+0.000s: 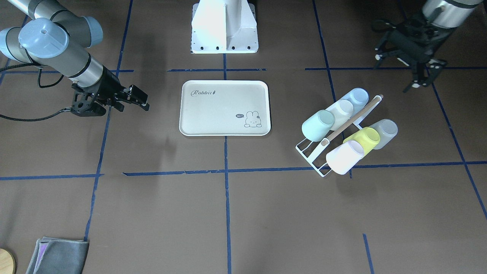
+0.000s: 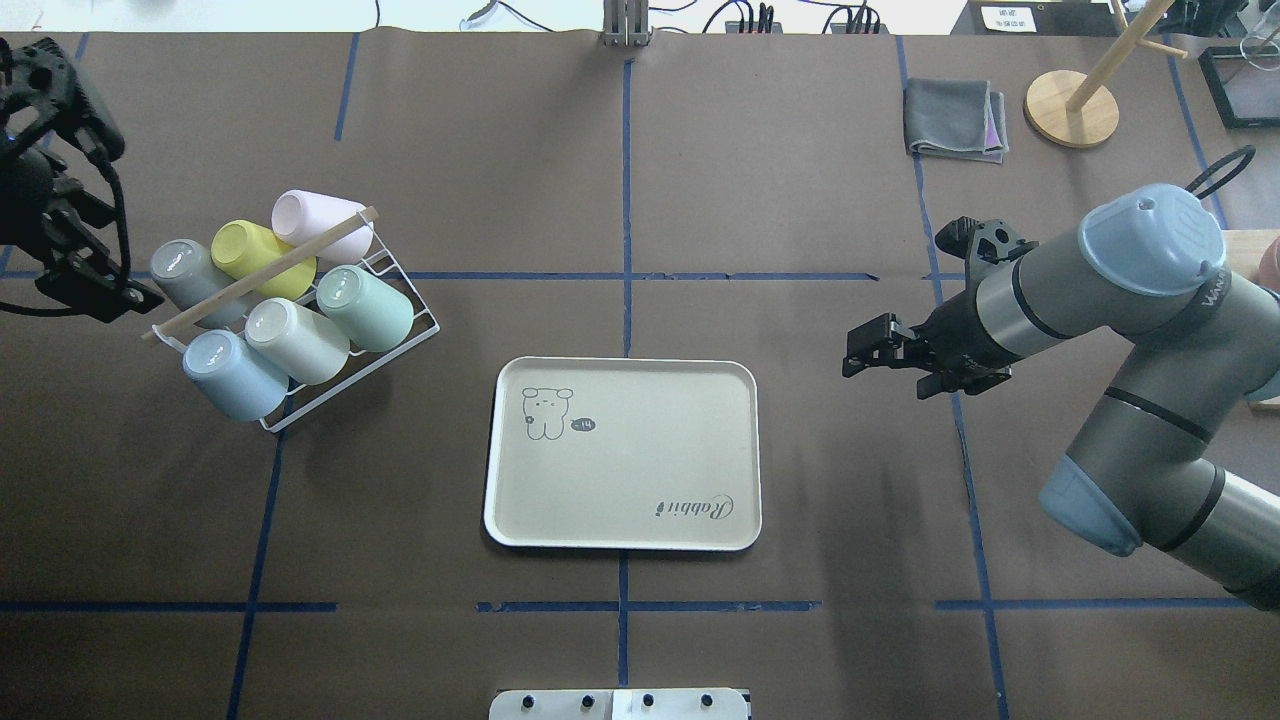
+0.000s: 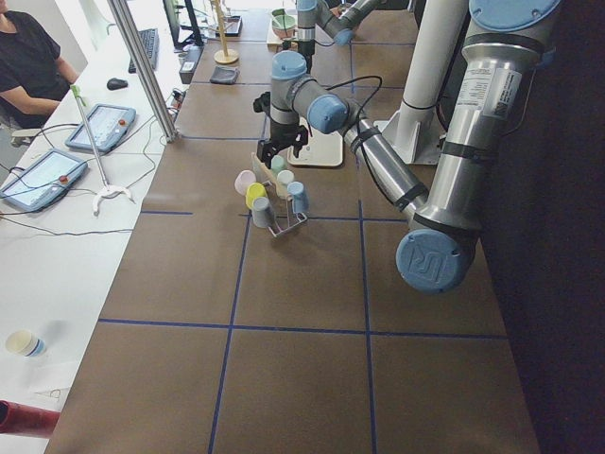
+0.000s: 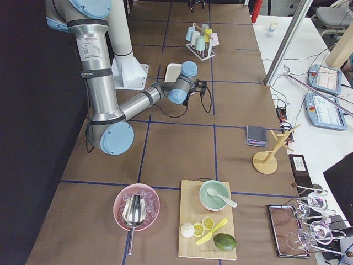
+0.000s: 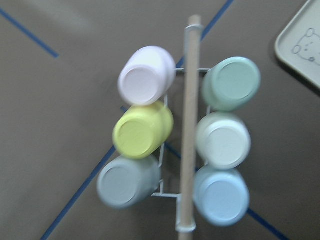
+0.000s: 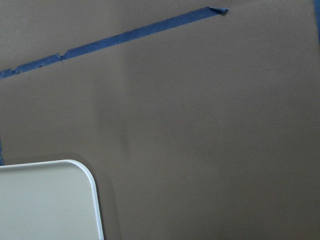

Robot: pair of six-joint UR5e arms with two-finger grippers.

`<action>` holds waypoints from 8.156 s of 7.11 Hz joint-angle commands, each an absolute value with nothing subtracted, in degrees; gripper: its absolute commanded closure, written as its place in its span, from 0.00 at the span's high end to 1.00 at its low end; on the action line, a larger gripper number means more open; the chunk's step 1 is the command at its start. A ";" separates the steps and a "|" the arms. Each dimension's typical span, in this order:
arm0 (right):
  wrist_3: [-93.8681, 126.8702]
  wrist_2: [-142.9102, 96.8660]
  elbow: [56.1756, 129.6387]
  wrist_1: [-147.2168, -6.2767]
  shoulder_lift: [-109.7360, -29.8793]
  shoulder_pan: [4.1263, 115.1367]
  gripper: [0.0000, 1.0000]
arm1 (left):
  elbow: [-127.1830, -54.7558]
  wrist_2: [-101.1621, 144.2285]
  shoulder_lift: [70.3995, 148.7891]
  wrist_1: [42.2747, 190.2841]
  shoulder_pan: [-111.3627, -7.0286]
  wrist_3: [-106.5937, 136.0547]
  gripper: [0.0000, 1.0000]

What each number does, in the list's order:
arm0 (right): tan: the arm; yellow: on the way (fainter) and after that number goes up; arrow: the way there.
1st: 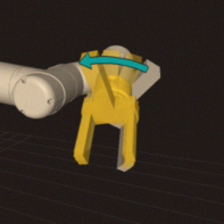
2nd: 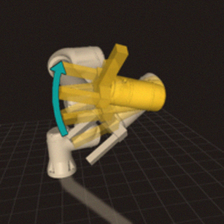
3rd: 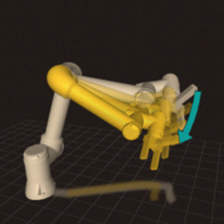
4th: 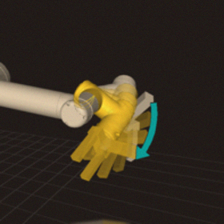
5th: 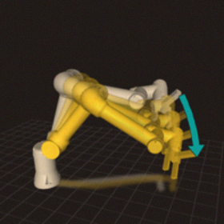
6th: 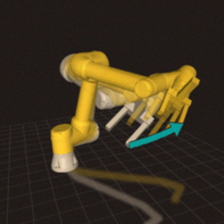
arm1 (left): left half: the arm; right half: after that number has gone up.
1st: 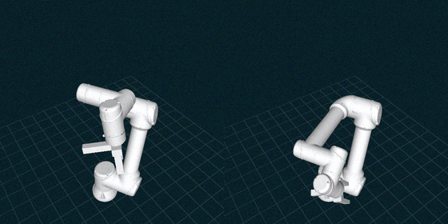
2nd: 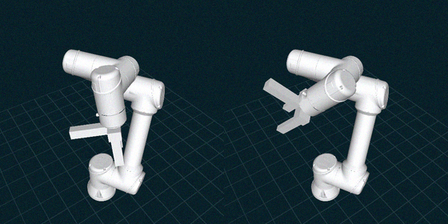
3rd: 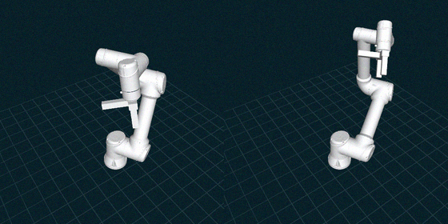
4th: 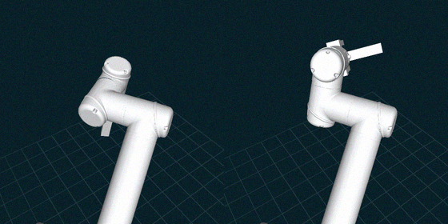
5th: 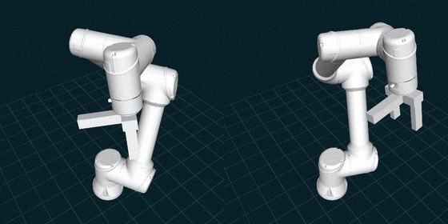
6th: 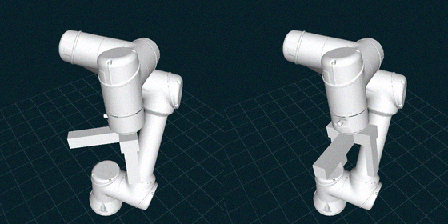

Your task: Pick up and place green cup on tray

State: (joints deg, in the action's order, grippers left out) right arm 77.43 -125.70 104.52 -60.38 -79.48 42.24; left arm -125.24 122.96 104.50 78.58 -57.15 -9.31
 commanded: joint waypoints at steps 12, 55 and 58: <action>76.73 -125.33 107.49 -60.21 -88.76 52.03 1.00 | -115.77 47.88 119.09 64.61 -21.65 -49.97 1.00; 76.99 -126.04 107.40 -60.12 -90.26 52.38 1.00 | -95.36 33.84 120.59 61.52 -16.70 -41.40 0.71; 76.99 -126.47 107.40 -60.12 -90.18 52.38 1.00 | -103.24 33.84 119.97 61.52 -17.31 -41.48 0.71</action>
State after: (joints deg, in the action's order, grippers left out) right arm 76.99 -126.17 107.40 -60.12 -90.25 52.38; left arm -99.84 33.84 120.31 61.52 -17.07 -41.48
